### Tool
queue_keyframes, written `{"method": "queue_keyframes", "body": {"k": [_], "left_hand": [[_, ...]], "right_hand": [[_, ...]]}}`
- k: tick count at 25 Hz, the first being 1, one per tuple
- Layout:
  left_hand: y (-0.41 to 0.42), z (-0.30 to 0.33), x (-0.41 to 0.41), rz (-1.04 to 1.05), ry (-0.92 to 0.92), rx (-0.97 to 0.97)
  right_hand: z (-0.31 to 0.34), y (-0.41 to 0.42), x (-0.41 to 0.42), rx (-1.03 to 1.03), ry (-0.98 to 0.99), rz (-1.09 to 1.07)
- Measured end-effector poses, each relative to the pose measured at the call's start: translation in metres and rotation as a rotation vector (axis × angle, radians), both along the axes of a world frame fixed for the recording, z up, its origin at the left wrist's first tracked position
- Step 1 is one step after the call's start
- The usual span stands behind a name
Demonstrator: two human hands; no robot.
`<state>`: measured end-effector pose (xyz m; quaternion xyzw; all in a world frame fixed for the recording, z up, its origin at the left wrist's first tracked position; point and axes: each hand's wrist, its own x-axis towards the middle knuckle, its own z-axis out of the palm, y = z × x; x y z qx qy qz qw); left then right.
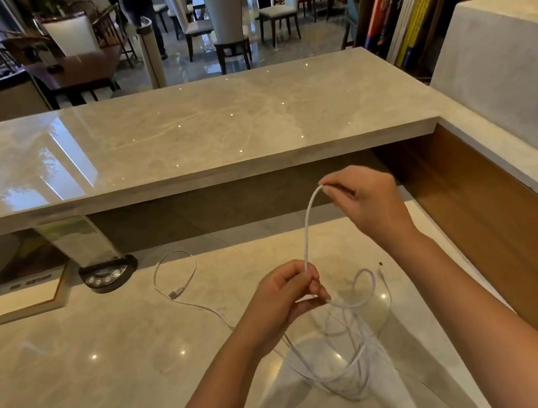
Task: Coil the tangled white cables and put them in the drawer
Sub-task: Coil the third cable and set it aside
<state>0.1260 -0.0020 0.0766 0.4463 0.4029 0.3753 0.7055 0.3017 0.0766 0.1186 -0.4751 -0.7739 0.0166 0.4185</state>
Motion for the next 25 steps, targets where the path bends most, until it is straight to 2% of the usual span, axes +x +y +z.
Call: {"method": "queue_keyframes", "body": {"k": [3, 7, 9, 11, 12, 14, 18, 20, 22, 25], "left_hand": [[-0.003, -0.003, -0.002, -0.051, 0.167, 0.065], [0.003, 0.007, -0.009, -0.035, 0.206, 0.072], [0.003, 0.013, -0.014, -0.085, 0.134, 0.012], [0.005, 0.022, -0.019, -0.049, -0.068, -0.073], [0.008, 0.026, -0.021, 0.024, -0.135, -0.083], [0.018, 0.030, -0.026, 0.192, -0.114, -0.048], [0.032, 0.024, -0.022, 0.363, 0.210, 0.174], [0.031, 0.017, -0.014, 0.323, 0.411, 0.310], [0.029, 0.013, -0.005, 0.183, 0.572, 0.413], [0.023, 0.015, 0.001, -0.048, 0.604, 0.352]], "right_hand": [[0.017, 0.009, 0.014, 0.033, 0.091, -0.150], [0.021, 0.019, 0.038, -0.026, 0.203, -0.354], [0.010, 0.018, 0.045, -0.130, 0.173, -0.452], [-0.006, 0.012, 0.046, -0.333, 0.010, -0.478], [-0.014, 0.008, 0.043, -0.431, -0.093, -0.447], [-0.027, -0.002, 0.032, -0.572, -0.224, -0.342], [-0.025, -0.027, 0.006, -0.817, -0.299, -0.009], [-0.016, -0.037, -0.004, -0.832, -0.278, 0.134], [-0.002, -0.042, -0.011, -0.799, -0.114, 0.187], [0.007, -0.043, -0.010, -0.664, 0.060, 0.153]]}}
